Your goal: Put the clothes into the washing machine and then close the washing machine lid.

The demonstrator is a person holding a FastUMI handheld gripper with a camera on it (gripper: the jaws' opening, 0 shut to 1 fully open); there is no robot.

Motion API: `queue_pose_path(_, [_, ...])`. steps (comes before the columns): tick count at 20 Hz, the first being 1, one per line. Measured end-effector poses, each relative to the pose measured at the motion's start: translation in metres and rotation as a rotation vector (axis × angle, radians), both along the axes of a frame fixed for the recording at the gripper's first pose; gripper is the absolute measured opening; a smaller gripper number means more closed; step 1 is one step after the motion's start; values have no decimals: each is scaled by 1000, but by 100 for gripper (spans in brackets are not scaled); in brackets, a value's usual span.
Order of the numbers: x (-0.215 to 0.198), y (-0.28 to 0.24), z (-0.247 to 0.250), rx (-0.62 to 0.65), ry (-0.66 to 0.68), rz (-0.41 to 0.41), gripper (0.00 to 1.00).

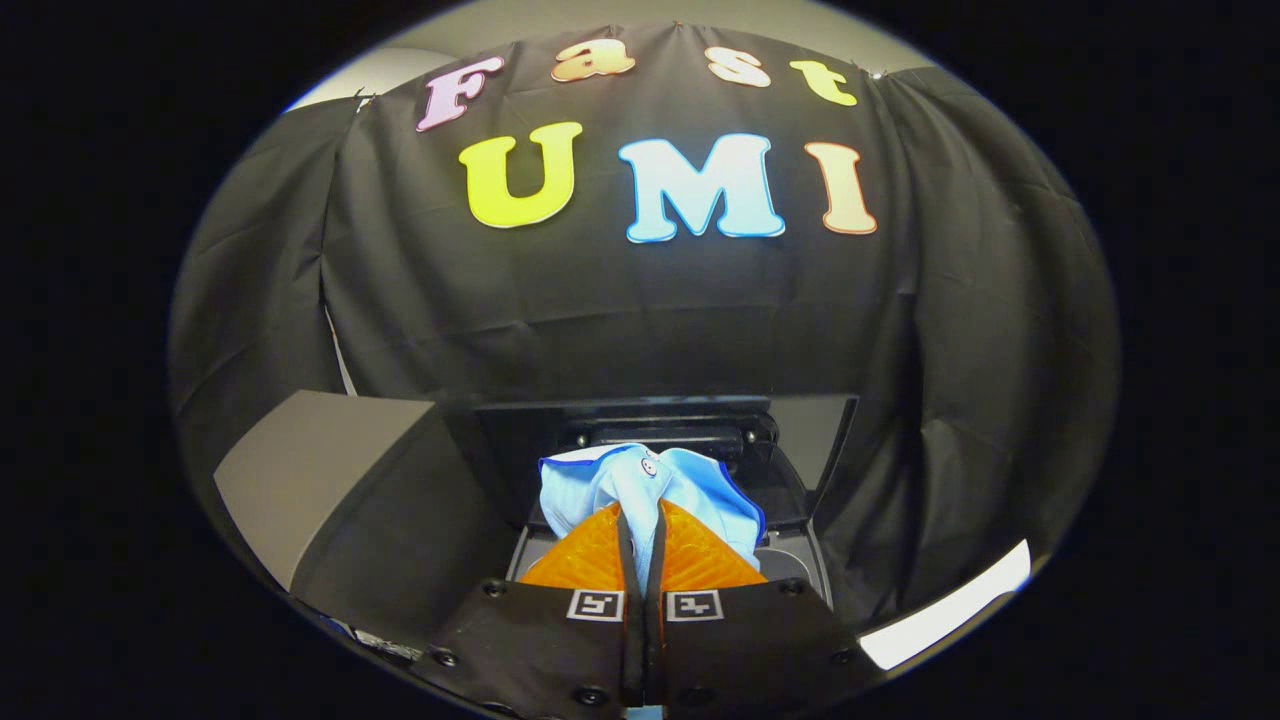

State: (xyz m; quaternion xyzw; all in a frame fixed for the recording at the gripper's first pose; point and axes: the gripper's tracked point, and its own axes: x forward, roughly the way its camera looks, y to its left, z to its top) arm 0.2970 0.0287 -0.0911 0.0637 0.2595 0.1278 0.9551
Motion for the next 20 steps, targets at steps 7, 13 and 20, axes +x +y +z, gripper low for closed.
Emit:
queue_pose_path(7, [-3, 1, -49, -31, 79, 45, 2])
queue_pose_path(13, [-9, 7, -93, -56, 147, 74, 2])
queue_pose_path(20, [-11, 7, -133, -71, 232, 63, 3])
